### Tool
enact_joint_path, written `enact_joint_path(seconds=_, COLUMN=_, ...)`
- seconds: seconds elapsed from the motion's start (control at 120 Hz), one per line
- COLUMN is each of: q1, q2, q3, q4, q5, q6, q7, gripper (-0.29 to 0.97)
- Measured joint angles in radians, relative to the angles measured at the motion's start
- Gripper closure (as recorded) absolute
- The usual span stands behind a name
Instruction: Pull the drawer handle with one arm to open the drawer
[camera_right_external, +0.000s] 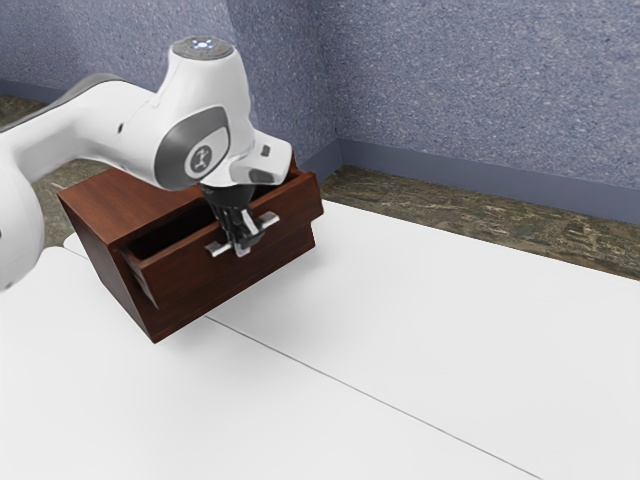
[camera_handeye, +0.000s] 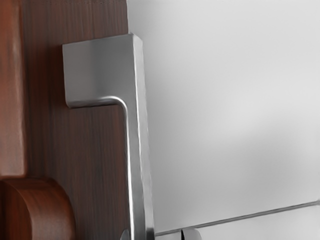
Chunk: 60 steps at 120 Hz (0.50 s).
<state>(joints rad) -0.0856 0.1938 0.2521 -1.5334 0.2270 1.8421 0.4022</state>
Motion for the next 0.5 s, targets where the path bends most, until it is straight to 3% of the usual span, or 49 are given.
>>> enact_joint_path(seconds=0.5, q1=-0.066, q2=-0.064, q3=-0.003, q4=-0.073, q5=0.001, q6=-0.001, q7=-0.023, gripper=0.65)
